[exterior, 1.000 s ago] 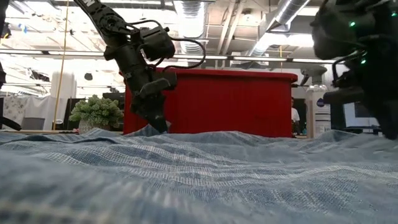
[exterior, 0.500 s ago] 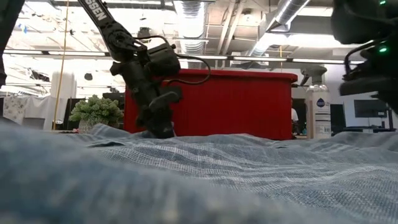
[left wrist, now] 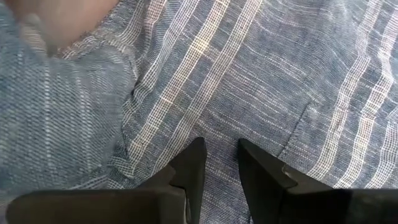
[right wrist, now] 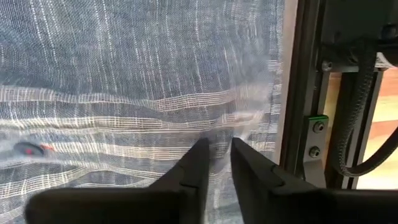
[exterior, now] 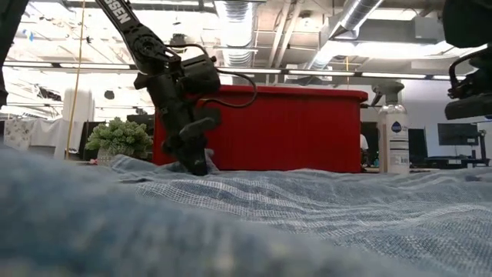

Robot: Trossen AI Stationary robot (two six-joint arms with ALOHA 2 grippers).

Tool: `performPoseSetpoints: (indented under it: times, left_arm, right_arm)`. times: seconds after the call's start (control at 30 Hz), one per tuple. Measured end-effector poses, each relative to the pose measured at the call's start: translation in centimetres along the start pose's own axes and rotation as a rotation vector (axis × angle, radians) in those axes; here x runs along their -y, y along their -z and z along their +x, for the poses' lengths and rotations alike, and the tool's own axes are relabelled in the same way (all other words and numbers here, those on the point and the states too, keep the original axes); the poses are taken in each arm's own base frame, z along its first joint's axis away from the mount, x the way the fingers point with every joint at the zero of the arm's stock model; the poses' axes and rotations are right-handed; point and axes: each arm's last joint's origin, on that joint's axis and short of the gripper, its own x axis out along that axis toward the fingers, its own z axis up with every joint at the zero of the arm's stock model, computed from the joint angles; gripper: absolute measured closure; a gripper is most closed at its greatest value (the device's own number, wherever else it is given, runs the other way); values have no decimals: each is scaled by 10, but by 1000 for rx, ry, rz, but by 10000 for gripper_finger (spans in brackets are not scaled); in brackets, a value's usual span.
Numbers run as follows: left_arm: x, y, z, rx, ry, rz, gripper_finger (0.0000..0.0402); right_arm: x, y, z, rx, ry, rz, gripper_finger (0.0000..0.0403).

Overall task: Fold Laundry from Bin
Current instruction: Fold the blue polo shirt

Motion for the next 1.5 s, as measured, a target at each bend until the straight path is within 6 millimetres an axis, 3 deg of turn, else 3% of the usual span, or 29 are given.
performPoseSetpoints:
  times: [0.27,0.43,0.57,0.77,0.83,1.33,1.5]
  left_arm:
    - [-11,2,-2,-42,-23,-21,313]
    - [-11,2,-4,-30,-24,-19,313]
    - [-11,1,-4,-40,-26,-14,313]
    - [-12,3,-5,-54,-31,4,313]
    - [-12,3,-5,-54,-31,4,313]
    - [-12,3,-5,-52,-28,4,313]
    - [-12,3,-5,-52,-27,12,313]
  right_arm:
    - [2,-1,0,30,11,-17,200]
    - [-7,-7,-12,186,-118,-38,182]
    - [-16,-23,-7,166,-126,3,227]
    - [-15,-56,7,255,-19,60,367]
    - [-14,-67,10,256,11,47,386]
    - [-23,-142,20,237,-47,88,210]
    - [-14,-173,24,256,-30,167,178]
